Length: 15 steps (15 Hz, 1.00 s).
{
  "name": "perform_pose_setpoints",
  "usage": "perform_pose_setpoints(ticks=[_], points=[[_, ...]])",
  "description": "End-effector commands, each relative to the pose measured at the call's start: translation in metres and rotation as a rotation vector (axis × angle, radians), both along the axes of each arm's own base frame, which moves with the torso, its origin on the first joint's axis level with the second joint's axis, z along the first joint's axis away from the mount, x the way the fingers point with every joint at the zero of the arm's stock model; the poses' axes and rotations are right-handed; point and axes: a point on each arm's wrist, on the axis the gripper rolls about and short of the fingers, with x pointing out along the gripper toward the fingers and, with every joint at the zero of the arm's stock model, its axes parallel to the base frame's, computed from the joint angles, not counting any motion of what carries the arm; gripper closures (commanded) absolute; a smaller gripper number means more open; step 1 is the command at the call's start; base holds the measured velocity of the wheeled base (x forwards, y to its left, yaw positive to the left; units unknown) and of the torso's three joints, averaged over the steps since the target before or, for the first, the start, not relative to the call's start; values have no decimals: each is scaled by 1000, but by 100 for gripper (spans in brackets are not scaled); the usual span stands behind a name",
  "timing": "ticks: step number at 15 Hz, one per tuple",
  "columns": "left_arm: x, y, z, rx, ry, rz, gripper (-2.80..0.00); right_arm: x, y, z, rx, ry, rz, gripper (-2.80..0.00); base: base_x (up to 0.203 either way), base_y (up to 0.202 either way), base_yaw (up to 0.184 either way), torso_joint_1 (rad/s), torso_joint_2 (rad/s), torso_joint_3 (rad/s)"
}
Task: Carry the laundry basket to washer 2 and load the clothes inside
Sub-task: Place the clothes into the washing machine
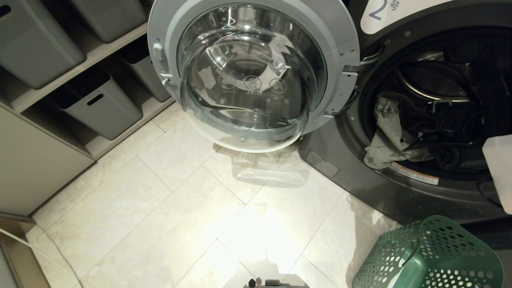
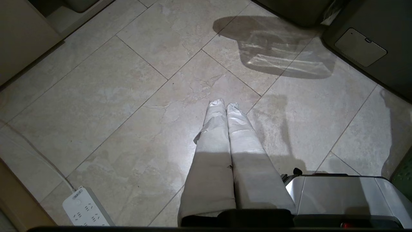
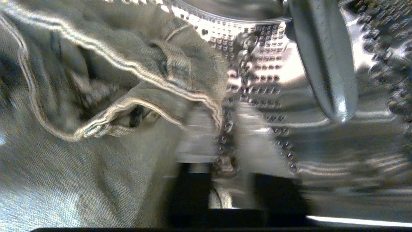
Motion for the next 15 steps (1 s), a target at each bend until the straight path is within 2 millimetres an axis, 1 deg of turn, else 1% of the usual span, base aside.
perform_pose_setpoints(ticks=[1, 3, 4, 7, 9, 11, 15], points=[[0, 0, 0, 0, 1, 0, 0, -10, 3, 25, 6, -26, 1, -280, 0, 0, 0, 0, 0, 0], [0, 0, 0, 0, 2, 0, 0, -19, 9, 40, 52, -44, 9, -280, 0, 0, 0, 0, 0, 0], [0, 0, 0, -2, 1, 0, 0, -23, 13, 44, 66, -45, 14, -280, 0, 0, 0, 0, 0, 0], [0, 0, 0, 0, 2, 1, 0, -38, 26, 43, 90, -1, 30, -280, 0, 0, 0, 0, 0, 0], [0, 0, 0, 0, 2, 0, 0, -50, 34, 50, 120, -10, 41, -280, 0, 0, 0, 0, 0, 0], [0, 0, 0, 0, 1, 0, 0, -60, 39, 50, 139, 2, 45, -280, 0, 0, 0, 0, 0, 0], [0, 0, 0, 0, 1, 0, 0, -88, 53, 60, 169, 15, 61, -280, 0, 0, 0, 0, 0, 0]])
